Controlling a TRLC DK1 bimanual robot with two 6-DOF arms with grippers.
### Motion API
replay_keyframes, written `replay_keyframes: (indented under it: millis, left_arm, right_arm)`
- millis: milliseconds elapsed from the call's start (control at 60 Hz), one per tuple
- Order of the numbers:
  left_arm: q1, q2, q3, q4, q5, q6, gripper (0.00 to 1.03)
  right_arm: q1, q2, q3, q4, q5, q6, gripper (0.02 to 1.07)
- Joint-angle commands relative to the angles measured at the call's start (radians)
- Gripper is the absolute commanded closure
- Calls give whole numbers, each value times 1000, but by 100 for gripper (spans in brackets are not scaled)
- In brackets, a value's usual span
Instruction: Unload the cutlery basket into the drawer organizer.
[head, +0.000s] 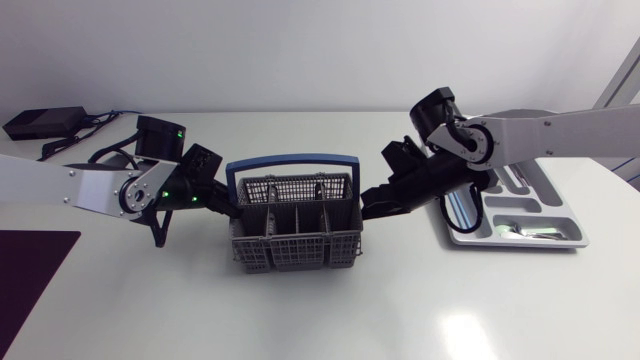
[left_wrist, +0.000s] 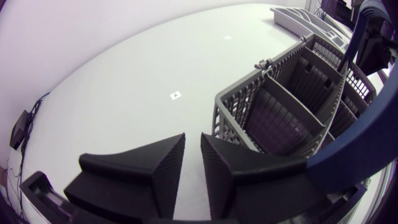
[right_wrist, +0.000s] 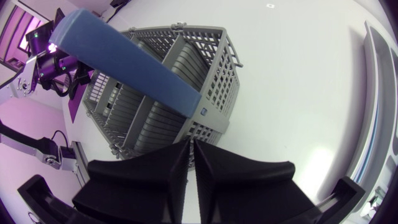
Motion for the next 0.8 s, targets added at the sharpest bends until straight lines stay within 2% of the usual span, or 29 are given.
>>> replay_keyframes:
  millis: [0, 217, 367, 450, 517, 583, 783]
  left_arm:
    - [-11, 52, 52, 14, 39, 21, 80]
    - [-8, 119, 132, 9, 39, 25, 80]
    - [-5, 124, 131, 5, 39, 25, 79]
    - [-2, 101, 106, -14, 38, 33, 64]
    - [-2, 70, 80, -17, 38, 42, 58]
    - [-1, 37, 55, -21, 39, 50, 55]
    - [25, -123, -58, -46, 47, 91, 55]
  right_arm:
    - [28, 38, 71, 42, -16, 39, 94]
    - [32, 78, 121, 47, 1, 56, 94]
    - [34, 69, 101, 47, 7, 54, 94]
    - [34, 47, 78, 50, 16, 50, 94]
    - [25, 35, 68, 50, 16, 44, 94]
    - [19, 21, 55, 50, 16, 39, 94]
    - [3, -2, 26, 53, 19, 27, 94]
